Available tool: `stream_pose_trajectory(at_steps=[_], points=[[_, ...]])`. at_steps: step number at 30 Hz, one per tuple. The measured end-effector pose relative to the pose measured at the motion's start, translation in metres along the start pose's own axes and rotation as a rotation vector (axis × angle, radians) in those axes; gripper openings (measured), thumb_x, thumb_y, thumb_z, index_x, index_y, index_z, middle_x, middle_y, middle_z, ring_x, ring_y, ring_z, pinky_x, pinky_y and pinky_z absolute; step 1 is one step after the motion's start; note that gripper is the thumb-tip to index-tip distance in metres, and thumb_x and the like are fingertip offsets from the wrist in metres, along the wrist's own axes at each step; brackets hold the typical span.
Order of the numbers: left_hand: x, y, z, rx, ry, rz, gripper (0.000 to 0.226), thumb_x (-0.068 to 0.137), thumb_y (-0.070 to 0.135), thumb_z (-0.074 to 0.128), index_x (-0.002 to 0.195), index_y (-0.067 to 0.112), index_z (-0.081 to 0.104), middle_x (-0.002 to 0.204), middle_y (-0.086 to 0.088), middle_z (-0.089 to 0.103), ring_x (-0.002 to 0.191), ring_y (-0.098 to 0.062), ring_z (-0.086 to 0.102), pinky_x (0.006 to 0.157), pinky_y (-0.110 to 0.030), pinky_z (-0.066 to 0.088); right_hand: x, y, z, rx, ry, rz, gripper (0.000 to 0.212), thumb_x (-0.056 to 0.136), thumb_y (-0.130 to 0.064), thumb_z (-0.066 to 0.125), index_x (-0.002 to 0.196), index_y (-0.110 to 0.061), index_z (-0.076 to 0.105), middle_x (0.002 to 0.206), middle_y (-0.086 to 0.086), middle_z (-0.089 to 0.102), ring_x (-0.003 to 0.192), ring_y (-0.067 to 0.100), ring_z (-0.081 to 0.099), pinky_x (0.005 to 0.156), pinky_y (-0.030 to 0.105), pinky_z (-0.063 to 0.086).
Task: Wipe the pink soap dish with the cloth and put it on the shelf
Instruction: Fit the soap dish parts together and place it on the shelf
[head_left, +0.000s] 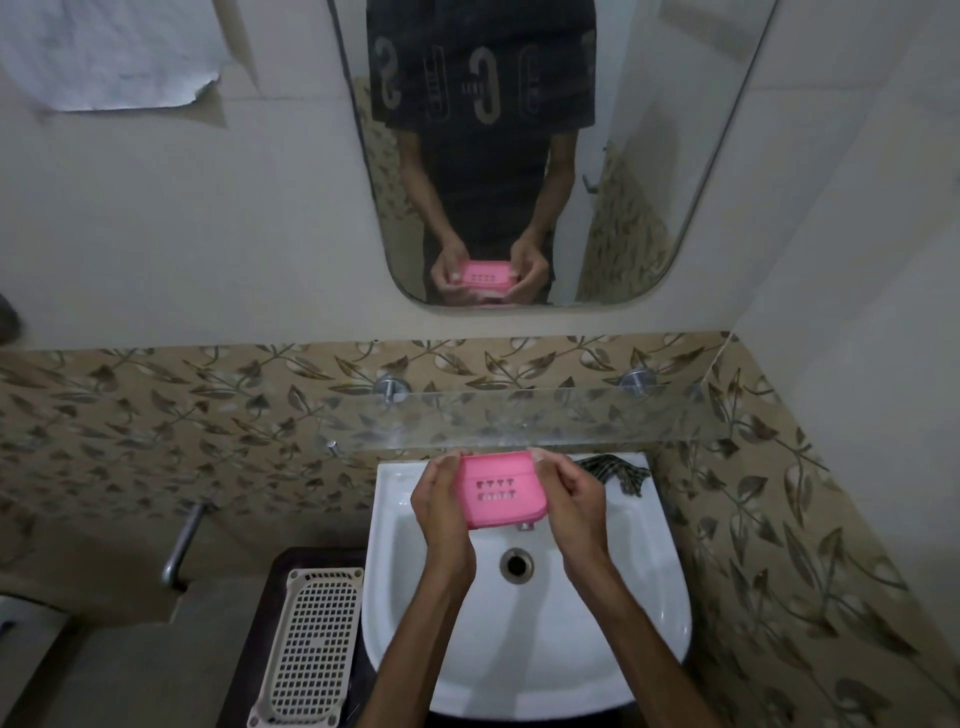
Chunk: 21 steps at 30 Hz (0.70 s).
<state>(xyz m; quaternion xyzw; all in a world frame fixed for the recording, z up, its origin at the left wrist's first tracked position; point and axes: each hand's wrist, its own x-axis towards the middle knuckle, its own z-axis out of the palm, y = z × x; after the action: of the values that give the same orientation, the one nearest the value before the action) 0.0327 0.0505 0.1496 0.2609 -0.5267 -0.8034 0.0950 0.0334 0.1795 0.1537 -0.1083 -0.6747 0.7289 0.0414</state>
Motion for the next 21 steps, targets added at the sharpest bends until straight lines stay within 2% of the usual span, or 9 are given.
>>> stream_pose_trajectory(at_steps=[2, 4, 6, 9, 13, 15, 17, 19, 21], points=[[-0.002, 0.005, 0.007, 0.045, -0.030, 0.056, 0.022, 0.104, 0.026, 0.057, 0.090, 0.022, 0.073, 0.083, 0.002, 0.073, 0.077, -0.015, 0.070, 0.058, -0.027, 0.056, 0.003, -0.004, -0.001, 0.000, 0.073, -0.050, 0.020, 0.101, -0.024, 0.066, 0.097, -0.039, 0.079, 0.093, -0.009, 0.081, 0.085, 0.009, 0.077, 0.065, 0.020, 0.059], [-0.003, 0.011, 0.009, 0.085, -0.067, 0.127, 0.021, 0.105, 0.026, 0.056, 0.092, 0.027, 0.073, 0.086, 0.009, 0.075, 0.080, -0.008, 0.069, 0.061, -0.020, 0.054, 0.009, -0.010, -0.002, 0.003, 0.120, -0.080, 0.017, 0.101, -0.026, 0.066, 0.101, -0.038, 0.078, 0.091, -0.010, 0.081, 0.081, 0.007, 0.077, 0.061, 0.018, 0.058], [-0.001, 0.015, 0.009, 0.115, -0.118, 0.173, 0.015, 0.104, 0.025, 0.058, 0.102, 0.022, 0.073, 0.093, 0.007, 0.076, 0.086, -0.009, 0.069, 0.067, -0.023, 0.056, 0.015, -0.018, -0.003, 0.016, 0.145, -0.109, 0.016, 0.101, -0.028, 0.066, 0.104, -0.038, 0.077, 0.093, -0.014, 0.080, 0.084, 0.005, 0.077, 0.063, 0.018, 0.059], [0.003, 0.020, 0.009, 0.110, -0.153, 0.192, 0.016, 0.100, 0.021, 0.065, 0.113, 0.014, 0.073, 0.100, 0.002, 0.077, 0.090, -0.011, 0.072, 0.068, -0.028, 0.061, 0.025, -0.029, -0.005, 0.023, 0.174, -0.127, 0.019, 0.101, -0.028, 0.065, 0.099, -0.043, 0.078, 0.093, -0.013, 0.080, 0.085, 0.005, 0.077, 0.065, 0.020, 0.060], [0.006, 0.024, 0.013, 0.023, -0.123, 0.186, 0.016, 0.097, 0.016, 0.070, 0.113, 0.014, 0.075, 0.100, -0.002, 0.076, 0.092, -0.013, 0.071, 0.067, -0.029, 0.060, 0.035, -0.034, -0.008, -0.063, 0.091, -0.118, 0.026, 0.106, -0.039, 0.054, 0.097, -0.049, 0.076, 0.088, 0.001, 0.079, 0.079, 0.023, 0.076, 0.062, 0.033, 0.057], [0.008, 0.025, 0.014, -0.010, -0.110, 0.186, 0.017, 0.097, 0.017, 0.070, 0.113, 0.017, 0.076, 0.100, -0.001, 0.075, 0.091, -0.011, 0.072, 0.066, -0.027, 0.059, 0.036, -0.035, -0.009, -0.095, 0.043, -0.132, 0.027, 0.107, -0.039, 0.051, 0.102, -0.054, 0.073, 0.089, -0.001, 0.079, 0.076, 0.023, 0.075, 0.058, 0.034, 0.058], [0.009, 0.026, 0.016, -0.019, -0.098, 0.187, 0.021, 0.098, 0.018, 0.070, 0.118, 0.020, 0.074, 0.104, -0.004, 0.074, 0.091, -0.010, 0.073, 0.067, -0.027, 0.060, 0.038, -0.039, -0.008, -0.092, 0.036, -0.142, 0.024, 0.107, -0.034, 0.053, 0.114, -0.047, 0.073, 0.089, -0.004, 0.080, 0.071, 0.017, 0.076, 0.053, 0.030, 0.058], [0.010, 0.028, 0.020, -0.004, -0.109, 0.214, 0.024, 0.099, 0.019, 0.069, 0.122, 0.022, 0.073, 0.105, -0.002, 0.077, 0.095, -0.012, 0.075, 0.068, -0.030, 0.062, 0.041, -0.041, -0.006, -0.083, 0.076, -0.139, 0.025, 0.105, -0.030, 0.058, 0.125, -0.031, 0.073, 0.090, -0.004, 0.080, 0.069, 0.011, 0.076, 0.050, 0.026, 0.057], [0.013, 0.032, 0.024, 0.020, -0.143, 0.238, 0.025, 0.099, 0.018, 0.068, 0.123, 0.024, 0.073, 0.106, 0.003, 0.079, 0.099, -0.014, 0.076, 0.070, -0.030, 0.063, 0.045, -0.044, -0.003, -0.069, 0.118, -0.132, 0.029, 0.103, -0.028, 0.061, 0.129, -0.024, 0.071, 0.097, -0.003, 0.080, 0.076, 0.011, 0.077, 0.054, 0.028, 0.061]])
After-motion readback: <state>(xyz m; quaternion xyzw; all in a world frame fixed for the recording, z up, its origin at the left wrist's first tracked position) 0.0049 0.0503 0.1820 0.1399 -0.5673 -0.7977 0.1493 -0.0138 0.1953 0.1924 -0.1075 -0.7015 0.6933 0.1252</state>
